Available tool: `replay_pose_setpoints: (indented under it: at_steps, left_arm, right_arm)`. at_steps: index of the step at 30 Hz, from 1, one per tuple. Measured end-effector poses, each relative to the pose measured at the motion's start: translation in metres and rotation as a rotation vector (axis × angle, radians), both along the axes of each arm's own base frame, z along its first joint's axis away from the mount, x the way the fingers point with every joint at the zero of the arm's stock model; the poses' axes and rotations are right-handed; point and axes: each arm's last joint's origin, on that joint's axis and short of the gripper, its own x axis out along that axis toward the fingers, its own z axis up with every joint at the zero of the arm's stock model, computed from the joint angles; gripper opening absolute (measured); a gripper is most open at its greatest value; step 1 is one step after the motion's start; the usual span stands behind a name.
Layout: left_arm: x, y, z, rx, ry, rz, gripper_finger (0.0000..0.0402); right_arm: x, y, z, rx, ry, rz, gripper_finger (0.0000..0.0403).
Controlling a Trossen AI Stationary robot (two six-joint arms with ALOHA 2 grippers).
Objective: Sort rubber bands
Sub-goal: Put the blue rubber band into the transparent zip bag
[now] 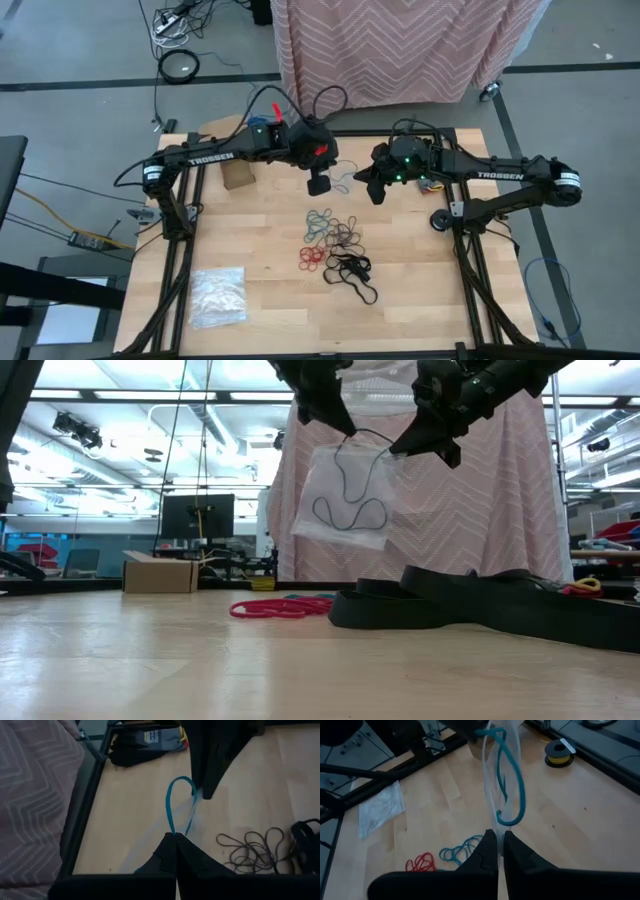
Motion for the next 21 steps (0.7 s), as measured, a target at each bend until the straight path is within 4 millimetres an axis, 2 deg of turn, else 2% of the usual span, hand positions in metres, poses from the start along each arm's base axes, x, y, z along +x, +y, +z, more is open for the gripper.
replay_pose_setpoints:
  at_steps: [11, 21]
  left_arm:
    - [-0.008, 0.014, -0.004, 0.008, 0.069, 0.029, 0.0007]
    - [-0.006, 0.011, -0.003, -0.059, 0.035, -0.018, 0.0079]
  right_arm:
    - [0.0, 0.0, 0.0, 0.002, 0.0, 0.006, 0.0002]
    - [-0.001, -0.001, -0.002, -0.022, 0.025, -0.026, 0.0002]
